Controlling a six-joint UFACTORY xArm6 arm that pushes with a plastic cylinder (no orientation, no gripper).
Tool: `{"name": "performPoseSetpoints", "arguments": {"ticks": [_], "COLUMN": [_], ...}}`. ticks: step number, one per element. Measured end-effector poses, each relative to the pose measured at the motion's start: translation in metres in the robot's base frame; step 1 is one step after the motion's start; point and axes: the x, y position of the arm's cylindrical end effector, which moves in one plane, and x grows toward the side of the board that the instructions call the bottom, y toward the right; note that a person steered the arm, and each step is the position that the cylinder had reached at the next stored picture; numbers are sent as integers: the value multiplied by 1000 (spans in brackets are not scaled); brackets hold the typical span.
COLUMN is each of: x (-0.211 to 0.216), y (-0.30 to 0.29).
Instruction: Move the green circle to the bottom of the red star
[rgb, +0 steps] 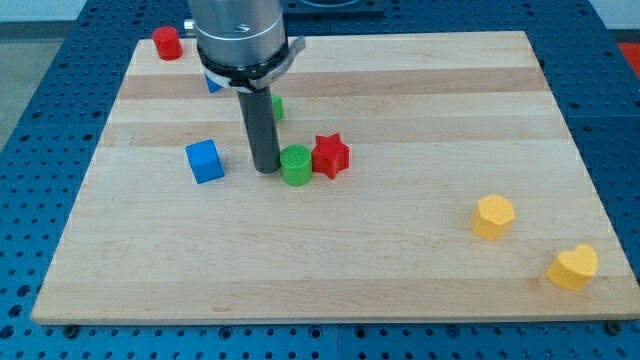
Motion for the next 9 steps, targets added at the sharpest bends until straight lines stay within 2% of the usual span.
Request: {"name": "performPoseSetpoints", "arguments": {"ticks": [2, 9], "x": [0, 45], "y": [39, 51]}}
